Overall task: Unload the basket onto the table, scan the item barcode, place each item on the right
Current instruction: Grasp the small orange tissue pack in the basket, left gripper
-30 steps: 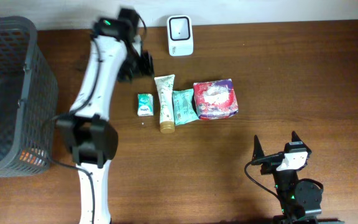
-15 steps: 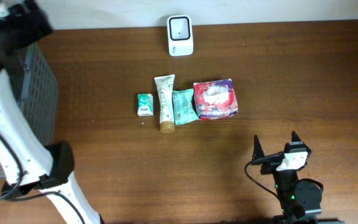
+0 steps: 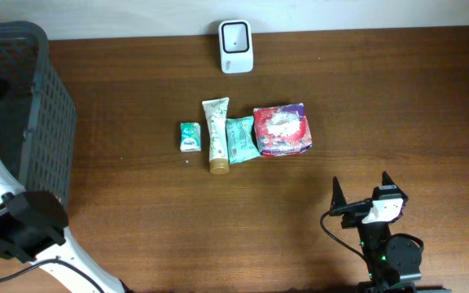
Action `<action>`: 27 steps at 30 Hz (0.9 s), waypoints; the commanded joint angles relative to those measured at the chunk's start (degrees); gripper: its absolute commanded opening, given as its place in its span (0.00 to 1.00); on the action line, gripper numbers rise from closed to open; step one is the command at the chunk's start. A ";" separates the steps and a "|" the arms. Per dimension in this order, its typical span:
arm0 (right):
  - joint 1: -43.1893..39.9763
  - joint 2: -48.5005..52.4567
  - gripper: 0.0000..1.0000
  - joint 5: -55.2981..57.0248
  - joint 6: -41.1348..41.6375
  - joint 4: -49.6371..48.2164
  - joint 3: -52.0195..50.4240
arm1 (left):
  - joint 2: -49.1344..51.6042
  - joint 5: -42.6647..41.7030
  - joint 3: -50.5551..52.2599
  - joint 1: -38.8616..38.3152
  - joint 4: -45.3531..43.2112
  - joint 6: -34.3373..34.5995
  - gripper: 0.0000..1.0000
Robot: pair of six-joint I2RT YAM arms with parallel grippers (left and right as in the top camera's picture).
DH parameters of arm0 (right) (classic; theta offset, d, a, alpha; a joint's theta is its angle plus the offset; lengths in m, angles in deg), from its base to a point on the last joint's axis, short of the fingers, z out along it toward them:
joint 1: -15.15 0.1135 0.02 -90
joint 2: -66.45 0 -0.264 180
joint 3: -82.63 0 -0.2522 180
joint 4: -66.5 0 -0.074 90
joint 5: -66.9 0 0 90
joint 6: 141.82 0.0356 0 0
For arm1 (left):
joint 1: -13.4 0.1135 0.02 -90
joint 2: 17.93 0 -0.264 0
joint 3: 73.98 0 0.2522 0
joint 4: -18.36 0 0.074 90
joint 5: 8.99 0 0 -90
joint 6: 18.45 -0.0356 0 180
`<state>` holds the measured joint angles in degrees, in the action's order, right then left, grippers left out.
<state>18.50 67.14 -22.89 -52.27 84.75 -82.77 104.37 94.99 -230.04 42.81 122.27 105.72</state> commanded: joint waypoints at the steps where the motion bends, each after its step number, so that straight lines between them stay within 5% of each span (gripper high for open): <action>1: -0.39 -0.37 0.99 0.48 -0.20 0.15 -0.52 | -0.76 -3.76 8.28 2.14 -1.77 2.16 0.99; 7: -0.39 -0.37 0.99 0.50 -0.20 0.15 -0.52 | -0.76 -3.85 26.82 3.04 -7.54 12.66 0.99; 24: -0.39 -0.37 0.99 0.48 -0.20 0.15 -0.52 | -0.76 0.42 51.69 6.82 -16.41 15.58 0.99; 25: -0.39 -0.37 0.99 0.50 -0.20 0.15 -0.52 | -0.76 0.39 52.59 6.97 -17.14 15.56 0.91; 27: -0.39 -0.37 0.99 0.50 -0.20 0.15 -0.52 | -0.76 0.44 54.05 7.15 -18.80 15.52 0.52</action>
<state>18.50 67.14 -22.89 -52.25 84.75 -82.77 102.80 93.92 -179.61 48.93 105.16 120.41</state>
